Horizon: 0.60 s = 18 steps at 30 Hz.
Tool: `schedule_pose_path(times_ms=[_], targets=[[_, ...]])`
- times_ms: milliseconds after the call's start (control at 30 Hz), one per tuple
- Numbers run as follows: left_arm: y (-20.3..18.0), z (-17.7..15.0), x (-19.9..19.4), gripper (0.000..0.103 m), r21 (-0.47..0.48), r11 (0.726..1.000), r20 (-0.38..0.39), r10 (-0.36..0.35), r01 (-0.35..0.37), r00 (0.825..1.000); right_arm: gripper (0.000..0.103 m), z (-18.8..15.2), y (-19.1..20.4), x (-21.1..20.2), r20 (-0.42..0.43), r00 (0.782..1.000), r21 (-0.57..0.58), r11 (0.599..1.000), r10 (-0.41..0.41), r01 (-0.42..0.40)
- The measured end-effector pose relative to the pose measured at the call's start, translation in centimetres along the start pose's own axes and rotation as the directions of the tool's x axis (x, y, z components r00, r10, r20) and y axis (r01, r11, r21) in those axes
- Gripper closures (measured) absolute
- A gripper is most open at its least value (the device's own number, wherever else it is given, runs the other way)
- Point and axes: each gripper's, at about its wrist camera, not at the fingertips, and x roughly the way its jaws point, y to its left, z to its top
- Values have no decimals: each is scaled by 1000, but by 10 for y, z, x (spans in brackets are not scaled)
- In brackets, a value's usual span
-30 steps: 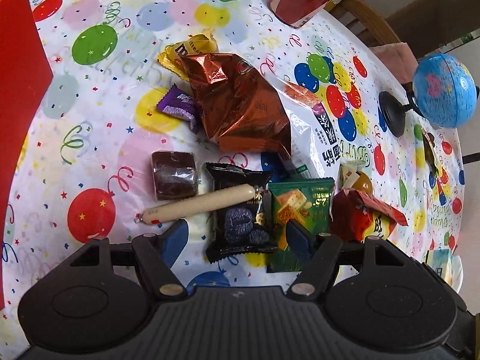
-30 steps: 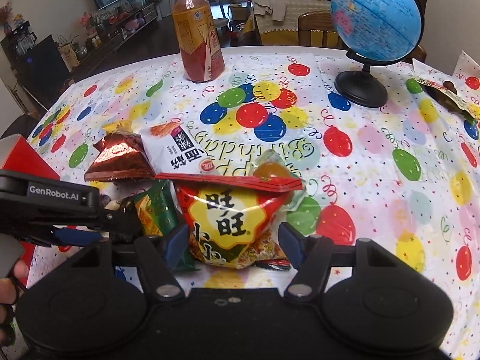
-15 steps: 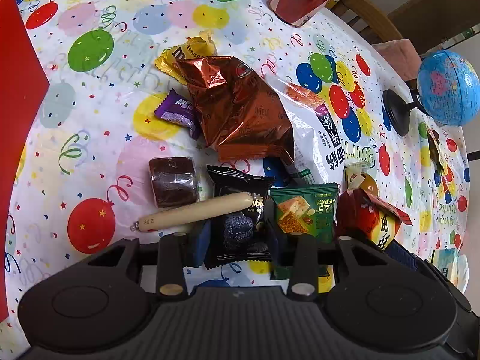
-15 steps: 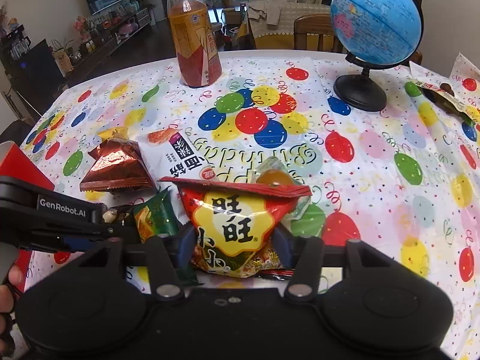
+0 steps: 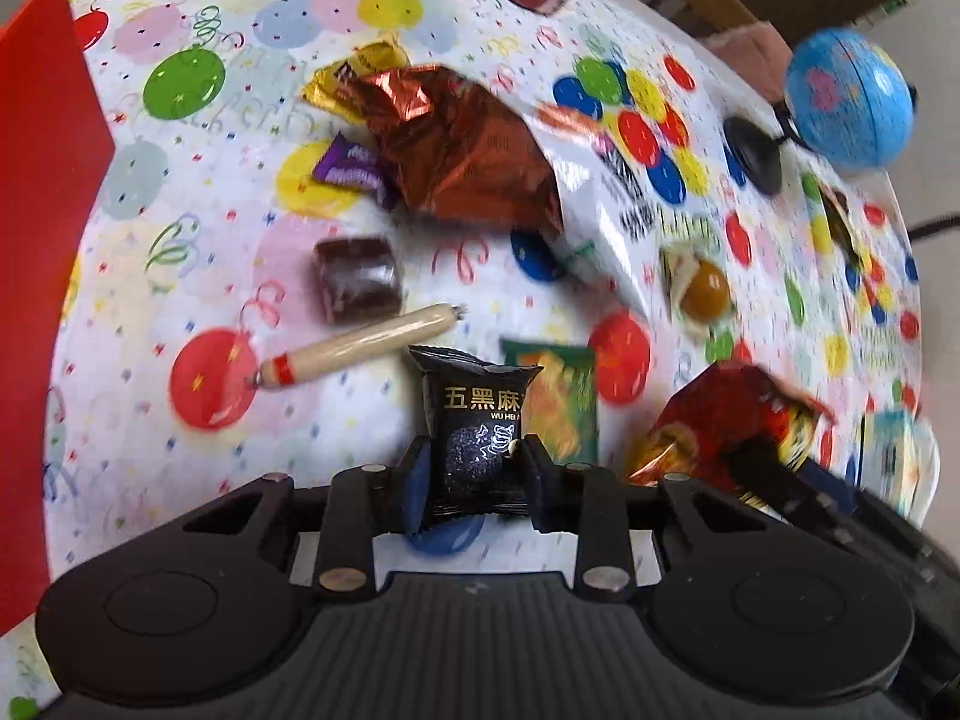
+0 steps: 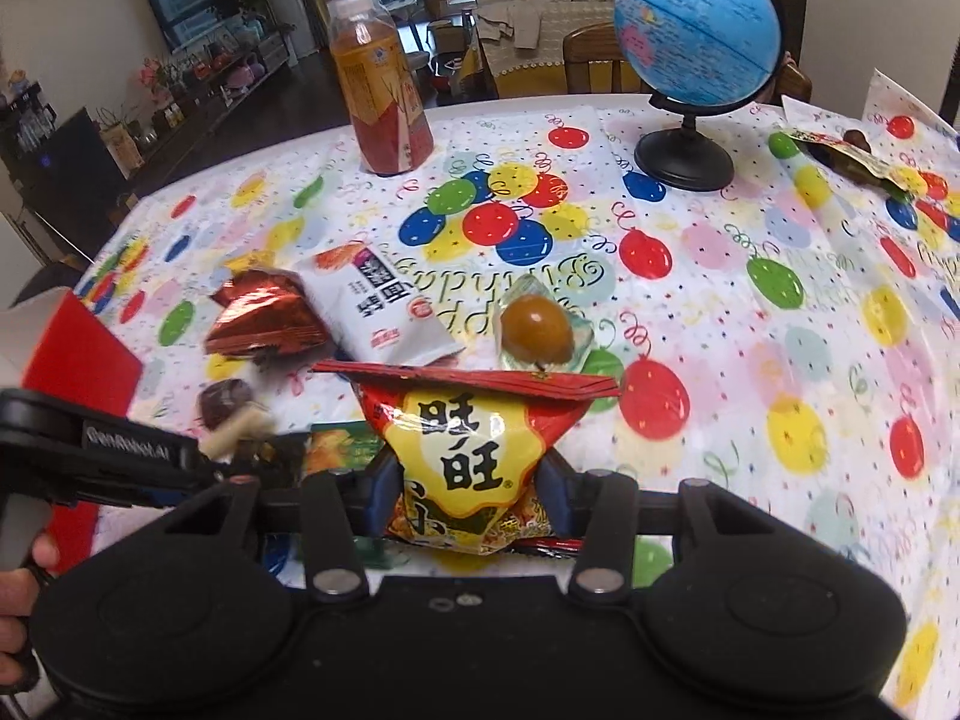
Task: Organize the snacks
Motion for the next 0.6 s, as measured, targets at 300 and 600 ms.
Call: schedule_pose_path(times_ms=[300,600], targets=[[3,-27,-45,72,93,996,39,-2,-1,999,58,-18,25,-43,-3,998,-4,998,55,-55],[12,-37,-99,72,134,990,128,17,-35,992,58,-17,70,-75,27,995,-31,995,95,-94]])
